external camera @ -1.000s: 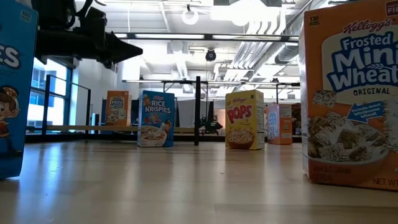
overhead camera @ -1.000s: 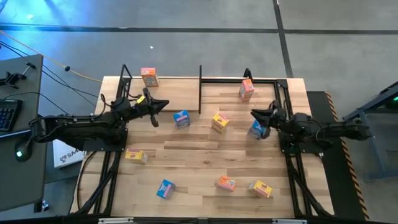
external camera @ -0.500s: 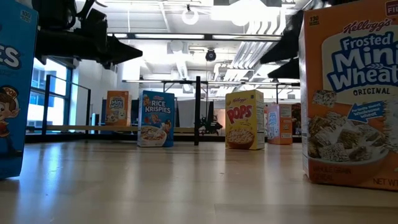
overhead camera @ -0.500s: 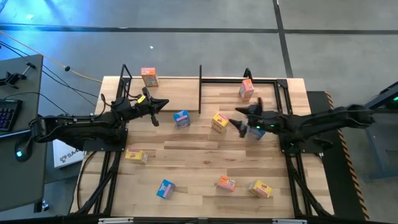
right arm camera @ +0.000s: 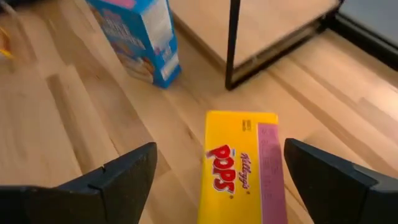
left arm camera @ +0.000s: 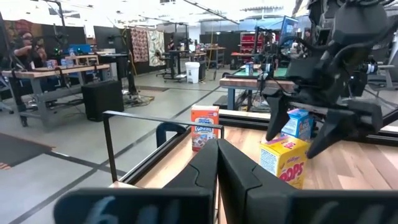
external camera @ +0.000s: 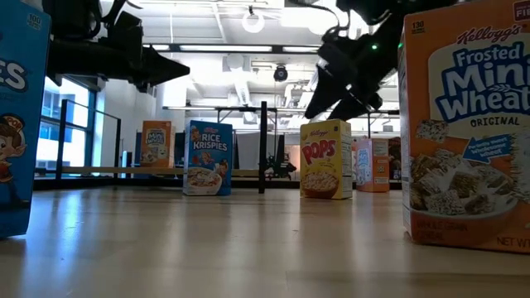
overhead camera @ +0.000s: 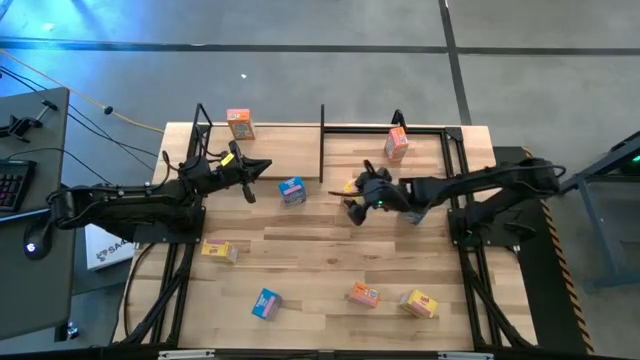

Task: Stack cereal on shelf
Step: Put the top yellow cereal box on the shelf

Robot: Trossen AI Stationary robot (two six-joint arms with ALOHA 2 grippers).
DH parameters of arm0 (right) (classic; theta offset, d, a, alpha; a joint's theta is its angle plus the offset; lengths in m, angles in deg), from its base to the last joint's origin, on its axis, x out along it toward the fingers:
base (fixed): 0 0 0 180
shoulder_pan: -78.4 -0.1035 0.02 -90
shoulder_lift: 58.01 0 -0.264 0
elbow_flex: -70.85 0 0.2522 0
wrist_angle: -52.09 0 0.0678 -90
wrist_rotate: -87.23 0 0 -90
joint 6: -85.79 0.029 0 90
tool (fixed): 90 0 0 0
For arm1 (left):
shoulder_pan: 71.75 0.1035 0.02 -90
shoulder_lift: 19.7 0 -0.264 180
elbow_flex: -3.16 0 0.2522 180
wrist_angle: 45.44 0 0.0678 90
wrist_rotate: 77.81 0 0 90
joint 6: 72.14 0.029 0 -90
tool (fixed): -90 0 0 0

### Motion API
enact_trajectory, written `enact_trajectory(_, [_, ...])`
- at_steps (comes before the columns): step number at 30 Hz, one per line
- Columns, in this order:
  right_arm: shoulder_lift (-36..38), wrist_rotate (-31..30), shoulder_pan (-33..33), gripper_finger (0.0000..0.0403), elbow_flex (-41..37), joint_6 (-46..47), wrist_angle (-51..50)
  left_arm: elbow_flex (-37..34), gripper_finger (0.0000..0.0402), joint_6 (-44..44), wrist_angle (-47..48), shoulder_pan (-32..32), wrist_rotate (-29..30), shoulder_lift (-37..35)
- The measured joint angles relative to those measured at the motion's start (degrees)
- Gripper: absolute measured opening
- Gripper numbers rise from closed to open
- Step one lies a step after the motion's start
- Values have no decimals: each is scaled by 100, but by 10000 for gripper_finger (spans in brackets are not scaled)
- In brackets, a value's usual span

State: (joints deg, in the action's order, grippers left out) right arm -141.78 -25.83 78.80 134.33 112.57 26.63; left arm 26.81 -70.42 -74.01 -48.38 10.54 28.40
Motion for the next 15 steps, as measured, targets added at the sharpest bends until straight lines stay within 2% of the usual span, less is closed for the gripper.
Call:
enact_trajectory(4, [-437, -177, 111, 341, 426, 215, -856, 0, 0, 1, -7, 0, 0, 0])
enact_trajectory(7, [-684, 110, 182, 334, 625, 349, -1135, 0, 0, -6, -38, 0, -2, 0])
enact_trajectory(15, [-825, 623, 225, 259, 764, 435, -1164, 0, 0, -11, -51, 8, 43, 0])
